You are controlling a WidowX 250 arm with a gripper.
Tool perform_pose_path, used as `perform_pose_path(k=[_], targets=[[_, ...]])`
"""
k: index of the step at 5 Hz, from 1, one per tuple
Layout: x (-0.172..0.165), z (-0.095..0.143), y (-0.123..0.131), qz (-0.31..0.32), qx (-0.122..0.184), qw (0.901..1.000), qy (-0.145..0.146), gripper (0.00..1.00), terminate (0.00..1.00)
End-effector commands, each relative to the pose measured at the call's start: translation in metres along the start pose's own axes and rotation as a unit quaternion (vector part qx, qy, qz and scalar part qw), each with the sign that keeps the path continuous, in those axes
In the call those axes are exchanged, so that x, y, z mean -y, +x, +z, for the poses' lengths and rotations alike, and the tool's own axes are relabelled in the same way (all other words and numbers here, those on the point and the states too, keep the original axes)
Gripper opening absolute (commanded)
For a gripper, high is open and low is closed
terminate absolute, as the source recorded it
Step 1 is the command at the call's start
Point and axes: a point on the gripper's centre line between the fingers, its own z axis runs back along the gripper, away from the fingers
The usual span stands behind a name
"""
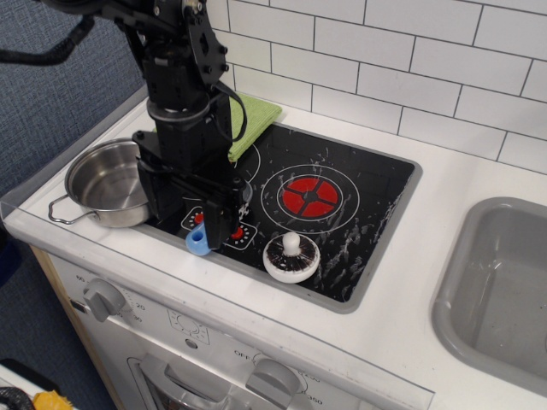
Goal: Slide the green cloth slightly to the right.
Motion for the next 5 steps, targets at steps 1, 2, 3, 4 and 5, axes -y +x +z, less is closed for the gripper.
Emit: perform_pose_path(k=[1,2,3,4,5], targets=[[-0.045,0.02,0.041,0.06,0.006,0.9932,-0.099,1.0,0.0],[-0.074,0.023,0.077,0.086,0.017,0.9922,-0.088,1.0,0.0],[-0.08,0.017,0.104,0.076,0.022,0.994,-0.076,1.0,0.0],[-0.078,0.012,0.122,0.058,0.033,0.9968,-0.044,1.0,0.0],[-0.086,0.004,0.135,0.057,0.039,0.9976,-0.011,1.0,0.0]])
